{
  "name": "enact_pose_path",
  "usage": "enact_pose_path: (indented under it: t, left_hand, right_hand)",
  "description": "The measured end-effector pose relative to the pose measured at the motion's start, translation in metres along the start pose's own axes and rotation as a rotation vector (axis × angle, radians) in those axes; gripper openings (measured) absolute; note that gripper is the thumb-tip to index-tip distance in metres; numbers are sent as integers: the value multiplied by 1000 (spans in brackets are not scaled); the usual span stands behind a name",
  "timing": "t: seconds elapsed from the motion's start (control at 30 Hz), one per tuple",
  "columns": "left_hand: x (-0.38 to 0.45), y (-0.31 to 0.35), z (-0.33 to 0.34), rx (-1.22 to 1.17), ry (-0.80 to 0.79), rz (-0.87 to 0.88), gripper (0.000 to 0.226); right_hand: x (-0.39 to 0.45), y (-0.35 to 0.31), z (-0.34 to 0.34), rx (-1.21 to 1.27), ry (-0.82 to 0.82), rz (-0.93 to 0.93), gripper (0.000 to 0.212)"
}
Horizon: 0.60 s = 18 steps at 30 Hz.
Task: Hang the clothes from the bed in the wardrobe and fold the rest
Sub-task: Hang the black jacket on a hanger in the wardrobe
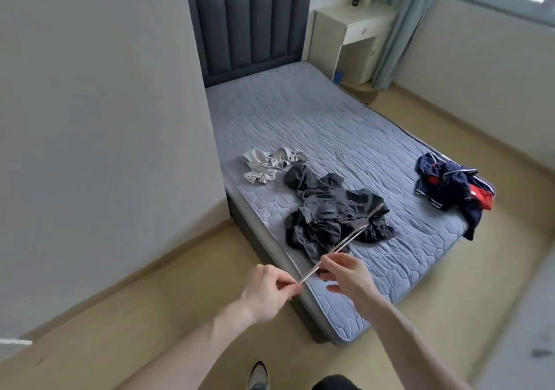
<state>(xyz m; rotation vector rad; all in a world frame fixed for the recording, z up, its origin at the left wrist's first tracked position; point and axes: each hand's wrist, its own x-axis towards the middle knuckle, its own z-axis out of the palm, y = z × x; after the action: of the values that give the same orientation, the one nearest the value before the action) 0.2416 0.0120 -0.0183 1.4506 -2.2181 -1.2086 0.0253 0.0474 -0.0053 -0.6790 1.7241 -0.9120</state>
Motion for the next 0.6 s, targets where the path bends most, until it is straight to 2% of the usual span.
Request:
enact_pose_path:
  t: [0.1,0.2,0.4,0.6]
  left_hand:
    - [28,2,4,89,-14,26,40]
    - [59,8,11,138,-51,30,43]
    - [115,18,31,160,-61,-34,32]
    - [174,3,51,205,-66,-256,20]
  right_hand:
    - [15,2,-13,6,58,10,16]
    - [37,0,-31,13,74,16,15]
    - [100,0,-80,26,101,67,8]
    - [177,4,-141,-26,53,98,7]
